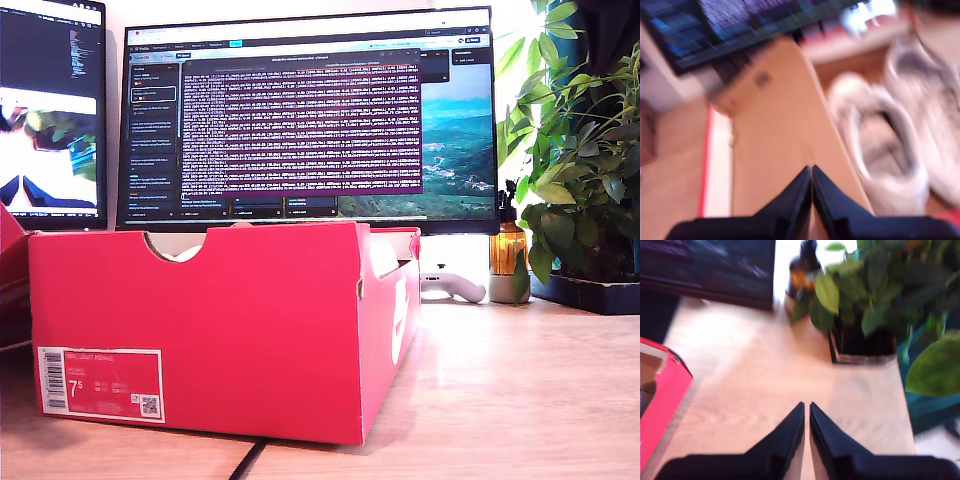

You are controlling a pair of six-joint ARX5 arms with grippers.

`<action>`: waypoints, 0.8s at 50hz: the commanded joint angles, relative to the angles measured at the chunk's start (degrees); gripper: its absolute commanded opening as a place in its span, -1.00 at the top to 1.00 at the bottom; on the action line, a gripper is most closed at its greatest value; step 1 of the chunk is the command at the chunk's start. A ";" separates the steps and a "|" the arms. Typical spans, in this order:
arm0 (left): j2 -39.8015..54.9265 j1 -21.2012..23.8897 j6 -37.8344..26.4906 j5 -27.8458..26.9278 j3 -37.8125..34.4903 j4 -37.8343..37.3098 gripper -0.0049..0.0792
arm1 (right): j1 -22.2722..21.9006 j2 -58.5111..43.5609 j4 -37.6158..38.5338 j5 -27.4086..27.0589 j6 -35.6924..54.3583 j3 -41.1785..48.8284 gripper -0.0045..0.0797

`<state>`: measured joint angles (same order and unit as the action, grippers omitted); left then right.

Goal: Pack the white shoes by picking the first shoe and placing it inside the red shoebox, left side, then picking and rotating the second shoe and placing it in the shoebox

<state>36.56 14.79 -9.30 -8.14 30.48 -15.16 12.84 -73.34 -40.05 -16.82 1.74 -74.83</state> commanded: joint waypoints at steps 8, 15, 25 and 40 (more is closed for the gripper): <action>2.03 -4.85 3.13 -2.91 0.37 4.74 0.93 | 0.11 6.86 14.03 3.06 1.55 15.45 0.92; 2.10 -5.68 4.48 -3.48 -0.26 7.78 0.93 | 0.11 10.05 21.16 3.37 2.78 24.17 0.92; 2.08 -5.68 4.57 -3.19 -4.13 12.61 0.93 | -0.79 13.07 29.70 3.34 2.89 34.88 0.92; 2.01 -5.95 4.55 -1.86 -8.48 17.53 0.93 | -9.18 16.04 37.90 6.99 3.19 45.20 0.92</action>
<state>38.74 9.17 -4.89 -10.13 23.05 0.99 5.08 -58.33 -3.40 -11.22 4.80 -31.81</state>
